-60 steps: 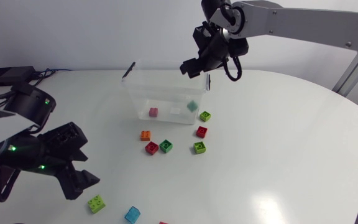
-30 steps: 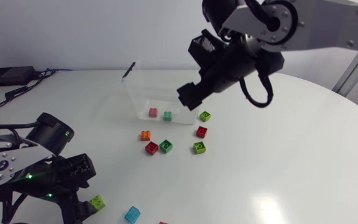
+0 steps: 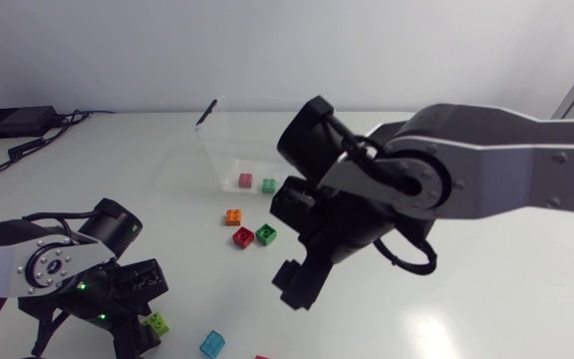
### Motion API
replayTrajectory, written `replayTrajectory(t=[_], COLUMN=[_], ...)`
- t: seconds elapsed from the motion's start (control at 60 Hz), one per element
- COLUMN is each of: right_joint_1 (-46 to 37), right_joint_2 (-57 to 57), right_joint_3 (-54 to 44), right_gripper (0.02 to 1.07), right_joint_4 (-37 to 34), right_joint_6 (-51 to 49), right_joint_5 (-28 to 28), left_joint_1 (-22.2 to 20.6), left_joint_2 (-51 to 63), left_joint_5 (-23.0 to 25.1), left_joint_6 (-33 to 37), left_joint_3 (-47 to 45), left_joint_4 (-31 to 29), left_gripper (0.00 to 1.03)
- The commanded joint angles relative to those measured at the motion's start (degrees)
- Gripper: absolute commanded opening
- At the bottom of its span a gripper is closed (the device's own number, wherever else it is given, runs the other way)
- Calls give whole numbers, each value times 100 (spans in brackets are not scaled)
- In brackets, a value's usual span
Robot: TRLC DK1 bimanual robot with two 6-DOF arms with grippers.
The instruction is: Place the duplo bricks in the container
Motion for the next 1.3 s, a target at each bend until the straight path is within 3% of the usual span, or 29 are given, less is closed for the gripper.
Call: replayTrajectory(t=[0.0, 0.067, 0.2, 0.417, 0.717, 1.133, 1.283], right_joint_1=[219, 342, 667, 1062, 1590, 1748, 1765], right_joint_2=[227, 350, 614, 956, 1361, 1791, 1906], right_joint_3=[-229, -291, -449, -458, -493, -71, 43], right_gripper=[97, 97, 97, 97, 97, 94, 88], right_joint_4=[65, 100, 179, 258, 276, 3, -32], right_joint_6=[-107, -125, -133, -19, 139, 183, 201], right_joint_5=[-56, -100, -240, -249, -249, -249, -249], left_joint_1=[47, 126, 231, 477, 1110, 1216, 1180], left_joint_2=[234, 366, 428, -240, -961, -601, -513], left_joint_5=[-27, -27, 8, 70, 527, 1019, 1072], left_joint_6=[94, 94, 156, 252, 349, -196, -407], left_joint_3=[-74, -65, -144, -21, 1025, 2211, 2484], left_joint_4=[94, 208, 402, 358, -363, -222, -99], left_gripper=[52, 28, 25, 23, 23, 24, 24])
